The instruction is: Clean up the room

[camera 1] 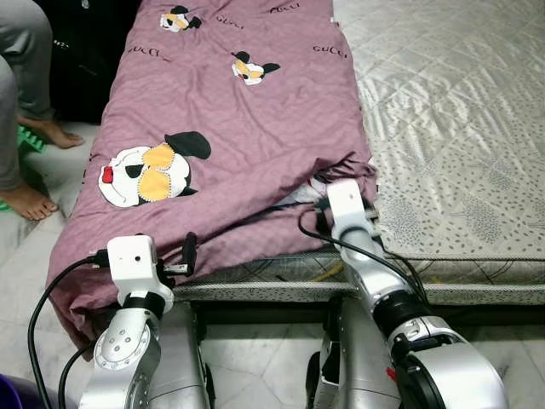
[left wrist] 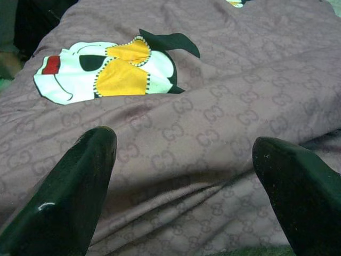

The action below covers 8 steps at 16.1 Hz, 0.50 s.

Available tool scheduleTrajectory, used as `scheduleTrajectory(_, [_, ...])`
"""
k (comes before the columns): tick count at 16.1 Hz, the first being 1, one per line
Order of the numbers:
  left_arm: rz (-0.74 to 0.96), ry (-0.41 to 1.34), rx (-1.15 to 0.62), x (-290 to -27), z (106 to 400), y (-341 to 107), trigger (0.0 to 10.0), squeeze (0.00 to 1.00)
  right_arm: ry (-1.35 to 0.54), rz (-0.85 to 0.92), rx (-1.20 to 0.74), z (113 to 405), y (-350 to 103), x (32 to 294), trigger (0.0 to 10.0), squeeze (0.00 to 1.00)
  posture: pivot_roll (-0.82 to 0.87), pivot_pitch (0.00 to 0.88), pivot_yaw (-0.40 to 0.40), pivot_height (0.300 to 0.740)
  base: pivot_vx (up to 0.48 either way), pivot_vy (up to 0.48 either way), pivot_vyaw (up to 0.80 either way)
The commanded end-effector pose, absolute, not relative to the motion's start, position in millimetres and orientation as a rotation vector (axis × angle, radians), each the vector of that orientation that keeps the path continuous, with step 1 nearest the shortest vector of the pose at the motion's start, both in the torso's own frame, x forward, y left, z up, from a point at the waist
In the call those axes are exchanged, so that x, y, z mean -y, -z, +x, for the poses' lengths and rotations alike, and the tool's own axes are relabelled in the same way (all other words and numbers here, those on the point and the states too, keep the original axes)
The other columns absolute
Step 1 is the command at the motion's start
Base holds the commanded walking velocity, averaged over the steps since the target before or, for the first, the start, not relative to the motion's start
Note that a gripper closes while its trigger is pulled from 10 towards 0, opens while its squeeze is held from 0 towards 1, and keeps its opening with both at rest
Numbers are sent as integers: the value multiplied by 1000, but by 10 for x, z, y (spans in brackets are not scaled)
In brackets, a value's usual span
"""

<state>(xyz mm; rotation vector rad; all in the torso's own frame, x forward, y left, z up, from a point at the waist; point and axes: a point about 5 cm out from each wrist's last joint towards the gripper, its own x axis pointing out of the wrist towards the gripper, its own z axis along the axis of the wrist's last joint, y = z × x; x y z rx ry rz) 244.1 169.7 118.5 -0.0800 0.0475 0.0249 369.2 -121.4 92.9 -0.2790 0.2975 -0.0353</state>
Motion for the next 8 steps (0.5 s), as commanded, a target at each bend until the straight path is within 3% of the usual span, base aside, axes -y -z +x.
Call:
scheduleTrajectory(1, [-70, -33, -67, -1713, 2423, -1160, 10000, 0, 83, -235, -375, 3649, -811, 1305, 0, 0, 133, 224, 3, 533, 0, 0, 0])
scheduleTrajectory(8, [-78, -29, -63, -1696, 2454, -1161, 10000, 0, 96, -160, -405, 3548, -657, 1466, 0, 0, 125, 209, 2, 533, 0, 0, 0])
